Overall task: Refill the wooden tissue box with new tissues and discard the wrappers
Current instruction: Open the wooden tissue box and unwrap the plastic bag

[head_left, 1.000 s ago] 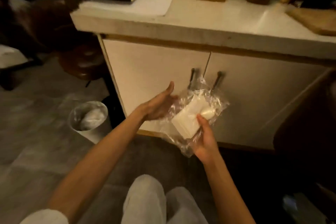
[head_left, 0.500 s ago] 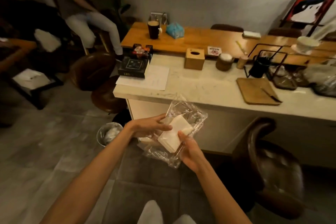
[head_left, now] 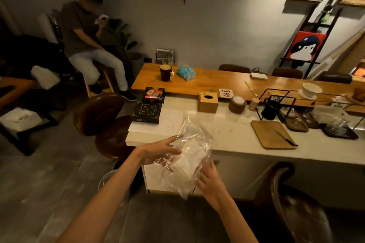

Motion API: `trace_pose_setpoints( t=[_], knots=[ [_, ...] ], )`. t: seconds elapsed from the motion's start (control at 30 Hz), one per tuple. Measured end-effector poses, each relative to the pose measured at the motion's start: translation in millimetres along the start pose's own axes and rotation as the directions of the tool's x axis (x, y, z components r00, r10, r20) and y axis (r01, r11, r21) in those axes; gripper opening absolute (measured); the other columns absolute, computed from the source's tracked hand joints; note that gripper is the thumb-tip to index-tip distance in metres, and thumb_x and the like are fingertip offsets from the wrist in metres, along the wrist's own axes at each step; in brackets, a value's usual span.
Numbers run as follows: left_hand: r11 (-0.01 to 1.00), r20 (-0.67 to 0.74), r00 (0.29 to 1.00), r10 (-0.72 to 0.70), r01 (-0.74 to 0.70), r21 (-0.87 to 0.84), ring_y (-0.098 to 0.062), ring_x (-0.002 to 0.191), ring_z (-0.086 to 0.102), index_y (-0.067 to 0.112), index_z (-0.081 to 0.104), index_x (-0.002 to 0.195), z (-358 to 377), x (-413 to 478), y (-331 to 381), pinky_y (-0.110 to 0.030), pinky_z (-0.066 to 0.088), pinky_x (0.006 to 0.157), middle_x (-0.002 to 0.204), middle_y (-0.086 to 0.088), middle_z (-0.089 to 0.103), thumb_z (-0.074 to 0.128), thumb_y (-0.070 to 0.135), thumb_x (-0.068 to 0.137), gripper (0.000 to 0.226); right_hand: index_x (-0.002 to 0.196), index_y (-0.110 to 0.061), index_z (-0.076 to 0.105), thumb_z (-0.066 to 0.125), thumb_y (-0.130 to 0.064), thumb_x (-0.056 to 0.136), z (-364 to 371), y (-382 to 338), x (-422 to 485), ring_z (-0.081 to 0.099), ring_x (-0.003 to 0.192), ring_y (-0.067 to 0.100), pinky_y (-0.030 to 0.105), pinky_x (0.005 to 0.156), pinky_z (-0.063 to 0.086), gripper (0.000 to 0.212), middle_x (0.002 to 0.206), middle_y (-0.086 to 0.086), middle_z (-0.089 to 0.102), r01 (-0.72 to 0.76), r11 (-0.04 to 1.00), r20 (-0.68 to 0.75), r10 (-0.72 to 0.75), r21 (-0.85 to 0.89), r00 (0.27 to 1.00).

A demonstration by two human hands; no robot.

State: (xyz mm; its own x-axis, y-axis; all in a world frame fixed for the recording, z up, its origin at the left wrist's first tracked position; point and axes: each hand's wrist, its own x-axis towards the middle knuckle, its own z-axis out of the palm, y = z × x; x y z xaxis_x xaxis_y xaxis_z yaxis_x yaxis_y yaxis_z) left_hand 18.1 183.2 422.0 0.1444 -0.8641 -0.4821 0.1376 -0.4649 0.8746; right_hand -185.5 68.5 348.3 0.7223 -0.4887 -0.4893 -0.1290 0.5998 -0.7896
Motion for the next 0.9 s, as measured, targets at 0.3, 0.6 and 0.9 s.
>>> trace_pose_setpoints(
  t=[0.3, 0.6, 0.9],
  knots=[
    [0.988, 0.002, 0.992, 0.123, -0.123, 0.092, -0.028, 0.110, 0.065, 0.048, 0.020, 0.147, -2.4, 58.7, 46.0, -0.046, 0.057, 0.088, 0.133, -0.005, 0.056, 0.070, 0.022, 0.088, 0.082, 0.146, -0.022, 0.042, 0.040, -0.075, 0.085, 14.1, -71.9, 43.5, 0.059, 0.122, 0.036, 0.054, 0.098, 0.049, 0.080, 0.139, 0.015, 0.057, 0.014, 0.990, 0.069, -0.024, 0.143, 0.997],
    [0.977, 0.121, 0.990, 0.067, -0.090, 0.194, -0.035, 0.113, 0.065, 0.034, 0.019, 0.151, -58.0, 169.8, 165.8, -0.052, 0.052, 0.096, 0.135, -0.010, 0.061, 0.048, -0.005, 0.095, 0.074, 0.140, -0.011, 0.046, 0.083, -0.029, 0.072, -67.9, -113.2, 154.8, 0.044, 0.131, 0.049, 0.067, 0.109, 0.029, 0.080, 0.142, 0.027, 0.049, -0.101, 0.816, 0.157, 0.013, 0.569, 0.988],
    [0.861, 0.118, 0.967, -0.224, 0.139, 0.490, -0.027, 0.114, 0.066, 0.024, 0.038, 0.145, -102.3, 288.2, 244.5, -0.046, 0.053, 0.097, 0.131, -0.007, 0.064, 0.044, -0.012, 0.093, 0.063, 0.118, 0.001, 0.062, 0.083, -0.029, 0.073, -146.5, -125.8, 283.2, 0.066, 0.079, 0.031, 0.026, 0.056, 0.053, 0.058, 0.086, 0.012, 0.065, -0.266, 0.942, -0.159, 0.236, -0.205, 0.959]
  ],
)
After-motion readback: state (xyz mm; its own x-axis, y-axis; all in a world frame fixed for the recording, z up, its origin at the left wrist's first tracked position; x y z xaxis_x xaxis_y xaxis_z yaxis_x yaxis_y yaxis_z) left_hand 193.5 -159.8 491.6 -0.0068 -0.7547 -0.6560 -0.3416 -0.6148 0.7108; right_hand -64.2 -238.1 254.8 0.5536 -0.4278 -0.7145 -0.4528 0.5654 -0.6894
